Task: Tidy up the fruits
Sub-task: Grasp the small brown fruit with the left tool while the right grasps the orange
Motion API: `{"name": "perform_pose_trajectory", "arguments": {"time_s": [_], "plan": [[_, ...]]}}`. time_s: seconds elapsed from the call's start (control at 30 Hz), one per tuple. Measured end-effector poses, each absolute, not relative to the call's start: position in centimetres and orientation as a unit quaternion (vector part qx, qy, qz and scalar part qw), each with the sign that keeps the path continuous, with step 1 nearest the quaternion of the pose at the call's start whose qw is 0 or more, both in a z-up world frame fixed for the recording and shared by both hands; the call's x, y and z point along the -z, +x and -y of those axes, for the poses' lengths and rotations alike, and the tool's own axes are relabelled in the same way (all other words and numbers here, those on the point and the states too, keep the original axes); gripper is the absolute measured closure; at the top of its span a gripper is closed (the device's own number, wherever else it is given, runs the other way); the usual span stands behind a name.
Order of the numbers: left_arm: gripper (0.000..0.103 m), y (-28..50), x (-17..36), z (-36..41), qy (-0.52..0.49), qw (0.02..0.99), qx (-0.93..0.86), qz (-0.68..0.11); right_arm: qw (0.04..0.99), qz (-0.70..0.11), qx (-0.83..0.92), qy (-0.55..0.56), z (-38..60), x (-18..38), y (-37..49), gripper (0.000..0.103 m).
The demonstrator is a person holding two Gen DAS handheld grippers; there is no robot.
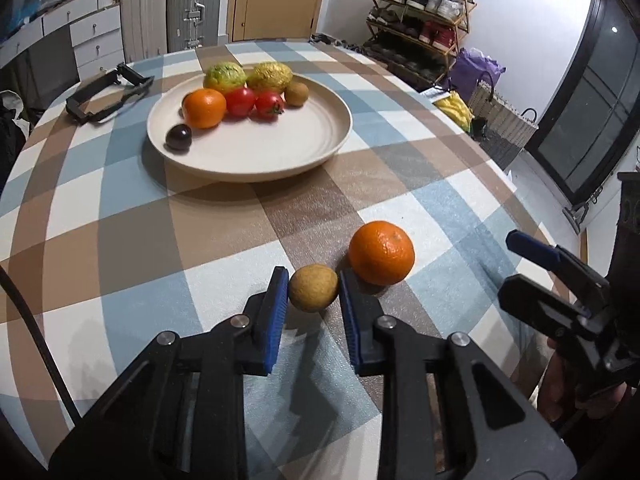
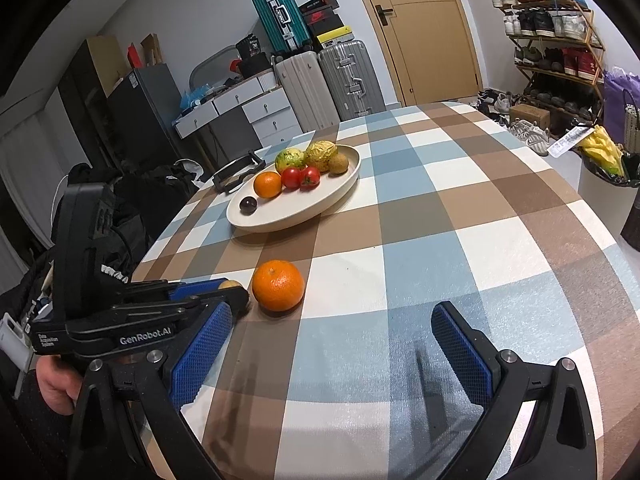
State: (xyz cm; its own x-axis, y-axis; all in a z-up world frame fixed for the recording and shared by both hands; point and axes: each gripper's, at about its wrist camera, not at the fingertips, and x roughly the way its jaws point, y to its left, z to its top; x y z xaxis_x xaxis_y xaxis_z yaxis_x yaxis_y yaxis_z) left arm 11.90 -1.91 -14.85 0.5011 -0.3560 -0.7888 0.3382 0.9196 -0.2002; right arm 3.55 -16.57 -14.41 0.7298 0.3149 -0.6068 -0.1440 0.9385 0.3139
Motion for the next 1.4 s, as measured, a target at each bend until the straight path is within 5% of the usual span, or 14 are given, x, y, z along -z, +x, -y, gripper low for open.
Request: {"name": "perform_pose_trajectory", "arguments": {"time_s": [0.87,1.13,1.27,1.4], "plan": [[0.08,8.3,12.3,-10.1,-0.108,0.893,0.153,-0.41,0.891,-0.419,-0.142,0.106,11.6,15.5,9.1,0.002],[0.08,8.3,12.7,-11.3,-0.123,0.892,0.152,-0.409,0.887,-0.435,-0.131,0.087,9.7,16.1,10.0,0.027],[0.08,8.3,12.6,-11.5,-0.128,0.892,0.151,-0.407,0.892,-0.431,-0.123,0.055,8.6,16.1,9.8,0.032],[0.08,8.2,12.4,-11.4,-0.127,0.893,0.152,-0.404,0.892,-0.437,-0.114,0.038,8.0,16.4,10.0,0.05]]}}
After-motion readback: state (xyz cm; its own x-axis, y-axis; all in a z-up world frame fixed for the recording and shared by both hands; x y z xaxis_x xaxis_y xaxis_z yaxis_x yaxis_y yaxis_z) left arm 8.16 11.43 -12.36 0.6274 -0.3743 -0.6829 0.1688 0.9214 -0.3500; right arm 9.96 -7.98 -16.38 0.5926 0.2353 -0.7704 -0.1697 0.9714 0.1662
